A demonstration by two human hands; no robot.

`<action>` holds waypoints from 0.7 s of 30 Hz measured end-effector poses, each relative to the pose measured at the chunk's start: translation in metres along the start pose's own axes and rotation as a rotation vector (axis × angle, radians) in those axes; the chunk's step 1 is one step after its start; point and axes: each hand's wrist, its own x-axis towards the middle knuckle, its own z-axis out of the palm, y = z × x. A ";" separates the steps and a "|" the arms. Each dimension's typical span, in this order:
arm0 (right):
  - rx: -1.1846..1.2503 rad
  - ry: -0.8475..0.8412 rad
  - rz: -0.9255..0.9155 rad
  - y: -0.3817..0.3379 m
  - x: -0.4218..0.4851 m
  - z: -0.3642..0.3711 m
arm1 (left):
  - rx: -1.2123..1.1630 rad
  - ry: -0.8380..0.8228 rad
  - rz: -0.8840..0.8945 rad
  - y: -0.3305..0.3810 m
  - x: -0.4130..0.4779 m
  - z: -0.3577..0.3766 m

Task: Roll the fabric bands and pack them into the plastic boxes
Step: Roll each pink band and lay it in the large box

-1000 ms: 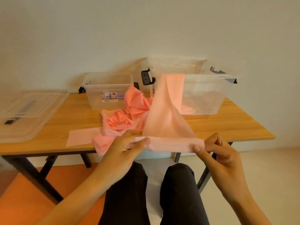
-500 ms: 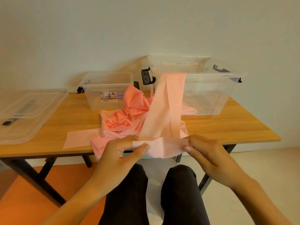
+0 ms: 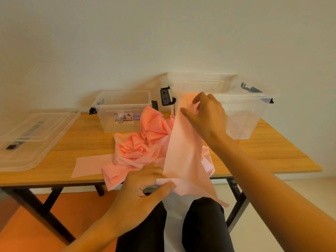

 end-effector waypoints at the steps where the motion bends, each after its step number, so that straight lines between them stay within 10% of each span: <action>1: -0.032 -0.008 0.011 -0.001 0.004 0.004 | 0.010 0.003 0.009 -0.001 0.000 0.000; 10: -0.106 0.019 -0.026 -0.001 0.010 0.009 | 0.092 0.050 0.043 -0.012 0.003 -0.004; 21: 0.768 0.043 0.138 0.031 0.012 -0.019 | -0.010 0.292 0.009 -0.027 -0.015 0.010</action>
